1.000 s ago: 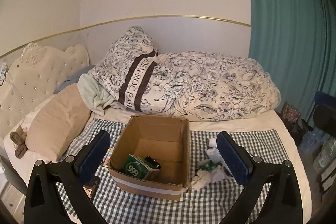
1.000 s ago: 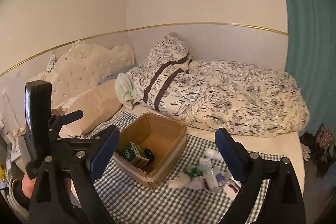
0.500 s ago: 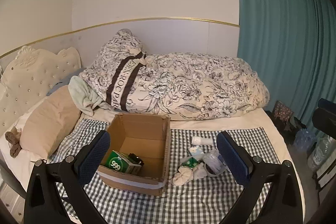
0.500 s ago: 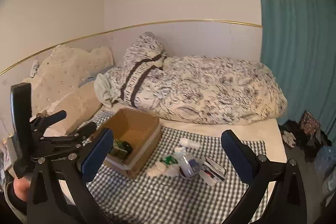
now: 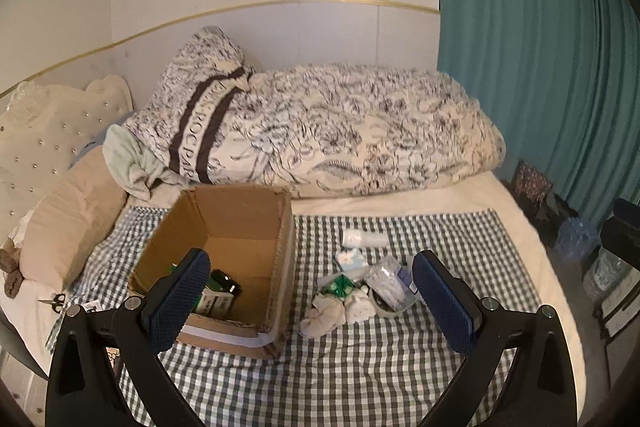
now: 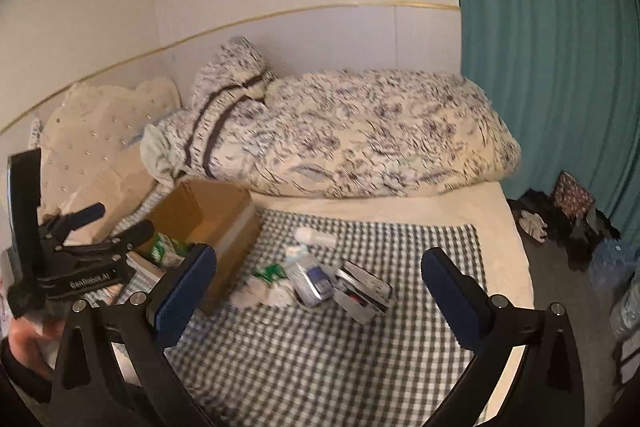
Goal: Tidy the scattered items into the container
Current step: 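Move both grippers back toward the remaining scattered items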
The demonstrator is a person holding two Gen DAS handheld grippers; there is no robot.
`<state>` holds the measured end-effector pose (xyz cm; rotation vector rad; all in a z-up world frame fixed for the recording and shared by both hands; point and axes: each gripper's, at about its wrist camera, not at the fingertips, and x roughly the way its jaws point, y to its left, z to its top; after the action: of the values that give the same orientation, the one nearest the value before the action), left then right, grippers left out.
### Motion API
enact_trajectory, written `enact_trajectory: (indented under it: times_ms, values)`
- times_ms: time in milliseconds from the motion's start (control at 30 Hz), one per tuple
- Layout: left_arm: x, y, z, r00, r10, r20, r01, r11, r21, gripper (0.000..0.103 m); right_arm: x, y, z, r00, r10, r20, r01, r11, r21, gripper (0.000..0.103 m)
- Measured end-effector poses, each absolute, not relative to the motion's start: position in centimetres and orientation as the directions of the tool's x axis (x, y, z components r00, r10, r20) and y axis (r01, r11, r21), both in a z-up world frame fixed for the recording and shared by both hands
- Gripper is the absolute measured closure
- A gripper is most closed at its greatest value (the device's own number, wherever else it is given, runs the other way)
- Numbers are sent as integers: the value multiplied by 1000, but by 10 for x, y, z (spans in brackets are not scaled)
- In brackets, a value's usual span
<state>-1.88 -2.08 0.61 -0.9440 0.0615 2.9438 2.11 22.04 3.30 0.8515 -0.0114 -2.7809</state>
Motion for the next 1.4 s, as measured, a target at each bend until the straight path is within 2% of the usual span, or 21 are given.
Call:
enact_trajectory:
  times_ms: [300,533,767,900,1100,1233,1400]
  values:
    - [-43,-8,-45,-746,80,-661,-102,-995,-5,0,0,238,-23,-775,-199,-599,227,-973,30,0]
    - [-53,3,-78,-727,83,-682,-130,-991,18,0,-24,253,-62,-747,-114,-655,147,-989,5,0]
    - [-63,16,-113,-692,112,-713,-201,-979,42,0,-40,264,-92,-728,-122,-675,136,-990,32,0]
    - [-68,24,-130,-679,104,-727,-227,-971,72,8,-49,271,-105,-725,-144,-674,119,-989,83,0]
    - [-86,19,-158,-625,109,-773,-202,-979,26,9,-71,283,-128,-697,-121,-707,53,-992,118,0]
    - [-97,19,-176,-599,94,-795,-190,-981,27,18,-81,281,-142,-683,-144,-716,78,-989,124,0]
    - [-110,18,-197,-567,73,-820,-162,-987,24,19,-89,272,-157,-676,-174,-716,143,-984,104,0]
